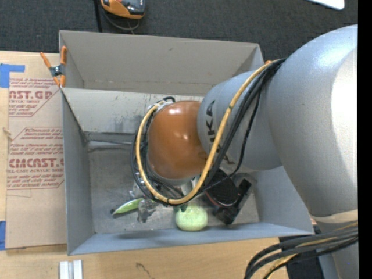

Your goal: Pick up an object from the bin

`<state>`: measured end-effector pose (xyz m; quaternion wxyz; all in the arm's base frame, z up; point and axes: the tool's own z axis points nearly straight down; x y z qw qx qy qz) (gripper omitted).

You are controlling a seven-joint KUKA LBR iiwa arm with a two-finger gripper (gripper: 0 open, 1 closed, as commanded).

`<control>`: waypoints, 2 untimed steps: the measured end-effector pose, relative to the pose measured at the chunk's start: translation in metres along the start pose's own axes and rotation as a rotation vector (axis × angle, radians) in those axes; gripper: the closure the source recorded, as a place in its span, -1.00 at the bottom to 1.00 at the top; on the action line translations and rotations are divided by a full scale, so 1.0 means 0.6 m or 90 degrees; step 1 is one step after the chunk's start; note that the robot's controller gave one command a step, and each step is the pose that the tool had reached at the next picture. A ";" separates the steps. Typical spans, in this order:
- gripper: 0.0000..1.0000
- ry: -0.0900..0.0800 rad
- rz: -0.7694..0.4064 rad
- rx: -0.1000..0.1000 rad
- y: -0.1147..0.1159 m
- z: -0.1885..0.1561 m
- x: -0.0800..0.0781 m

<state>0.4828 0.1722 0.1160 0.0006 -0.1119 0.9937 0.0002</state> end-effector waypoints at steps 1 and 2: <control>1.00 0.000 0.000 0.000 0.000 -0.009 0.000; 1.00 0.001 0.000 0.000 0.000 -0.019 0.001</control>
Offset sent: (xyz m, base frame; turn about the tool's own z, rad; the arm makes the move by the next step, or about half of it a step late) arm 0.0000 0.0000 0.0274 0.0000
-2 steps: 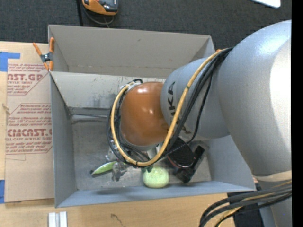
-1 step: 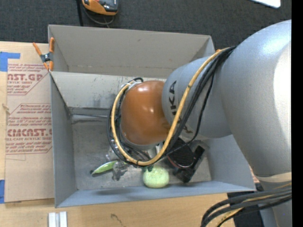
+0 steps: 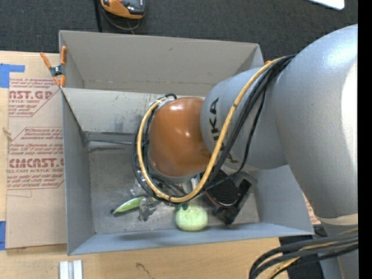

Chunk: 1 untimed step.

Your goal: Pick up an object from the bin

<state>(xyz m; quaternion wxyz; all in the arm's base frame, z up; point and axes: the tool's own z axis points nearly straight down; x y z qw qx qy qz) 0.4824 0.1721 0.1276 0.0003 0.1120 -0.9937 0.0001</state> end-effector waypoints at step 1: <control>1.00 0.000 0.000 0.000 0.000 -0.010 0.000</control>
Offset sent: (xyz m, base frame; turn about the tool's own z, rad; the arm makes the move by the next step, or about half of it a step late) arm 0.0000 0.0000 0.0685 0.0000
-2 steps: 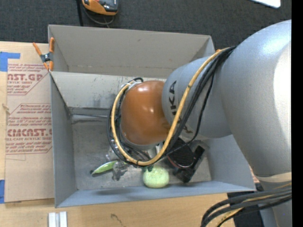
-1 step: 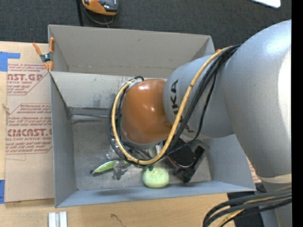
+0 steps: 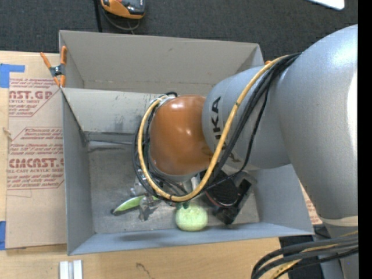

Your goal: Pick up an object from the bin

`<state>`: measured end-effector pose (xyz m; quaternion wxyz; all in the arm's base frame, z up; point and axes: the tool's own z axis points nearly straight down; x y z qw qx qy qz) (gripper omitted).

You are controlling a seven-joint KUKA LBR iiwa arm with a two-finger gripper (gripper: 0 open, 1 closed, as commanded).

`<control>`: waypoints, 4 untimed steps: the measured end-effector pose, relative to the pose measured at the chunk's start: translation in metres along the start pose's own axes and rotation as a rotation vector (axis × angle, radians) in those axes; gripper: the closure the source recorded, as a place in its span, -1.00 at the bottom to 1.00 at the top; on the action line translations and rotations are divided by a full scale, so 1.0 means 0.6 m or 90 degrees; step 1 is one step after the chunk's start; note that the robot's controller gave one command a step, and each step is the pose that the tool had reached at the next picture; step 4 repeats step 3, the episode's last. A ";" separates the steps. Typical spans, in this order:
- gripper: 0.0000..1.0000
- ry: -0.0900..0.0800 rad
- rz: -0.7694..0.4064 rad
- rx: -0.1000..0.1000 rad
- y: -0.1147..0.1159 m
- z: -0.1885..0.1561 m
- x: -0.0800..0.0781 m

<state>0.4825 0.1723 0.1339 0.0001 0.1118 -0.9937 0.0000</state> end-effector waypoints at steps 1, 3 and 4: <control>1.00 0.004 -0.001 0.001 0.000 -0.016 0.002; 1.00 0.000 0.000 0.000 0.000 -0.071 0.000; 1.00 0.000 0.000 0.000 0.000 -0.071 0.000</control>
Offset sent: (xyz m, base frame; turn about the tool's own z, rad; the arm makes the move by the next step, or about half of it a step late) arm 0.0000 0.0000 0.0231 0.0000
